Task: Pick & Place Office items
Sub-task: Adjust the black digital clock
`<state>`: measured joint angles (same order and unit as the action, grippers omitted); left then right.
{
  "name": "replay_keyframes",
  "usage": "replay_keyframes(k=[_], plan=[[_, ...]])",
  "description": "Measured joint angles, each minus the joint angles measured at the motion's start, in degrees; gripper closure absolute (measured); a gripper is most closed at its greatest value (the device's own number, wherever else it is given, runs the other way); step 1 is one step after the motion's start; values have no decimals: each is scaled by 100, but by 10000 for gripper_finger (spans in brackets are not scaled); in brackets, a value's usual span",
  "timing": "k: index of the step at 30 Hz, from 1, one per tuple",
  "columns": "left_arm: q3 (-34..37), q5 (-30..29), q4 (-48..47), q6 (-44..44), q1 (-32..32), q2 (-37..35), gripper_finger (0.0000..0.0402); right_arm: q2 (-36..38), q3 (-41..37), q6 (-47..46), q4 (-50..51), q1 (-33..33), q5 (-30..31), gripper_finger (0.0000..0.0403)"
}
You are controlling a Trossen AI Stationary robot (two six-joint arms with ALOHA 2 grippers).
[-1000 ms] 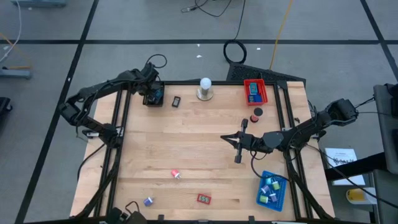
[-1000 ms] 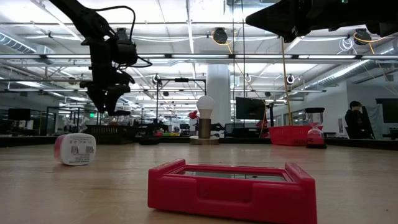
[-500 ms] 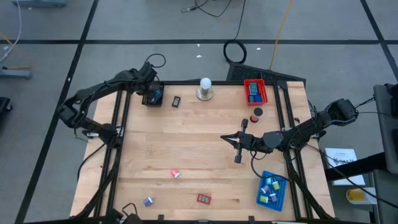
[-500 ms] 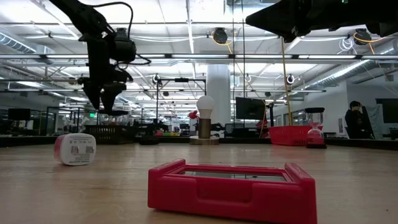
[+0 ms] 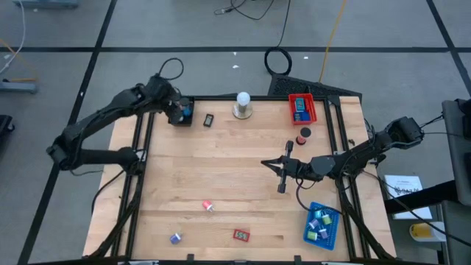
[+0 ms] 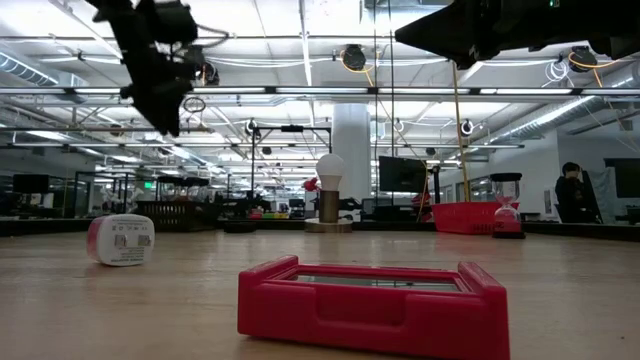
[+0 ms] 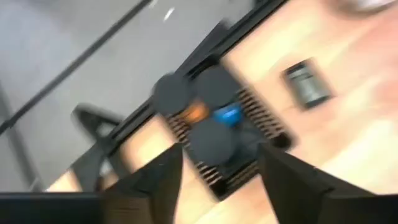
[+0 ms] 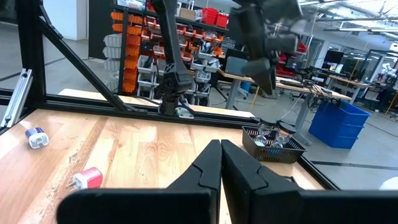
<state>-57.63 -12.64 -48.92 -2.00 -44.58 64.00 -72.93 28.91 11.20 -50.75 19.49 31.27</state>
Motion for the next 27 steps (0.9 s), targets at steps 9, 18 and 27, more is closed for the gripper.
replay_keyframes(k=[9,18,27], plan=[[1781,1297,2614,-141,1564,-1487,324,0,2,-53,3,0,7,402],[3520,2013,4800,109,2832,-1136,392,0,2,-111,6,0,12,402],[4851,780,8458,686,4083,-437,386,0,2,-155,1,0,15,402]])
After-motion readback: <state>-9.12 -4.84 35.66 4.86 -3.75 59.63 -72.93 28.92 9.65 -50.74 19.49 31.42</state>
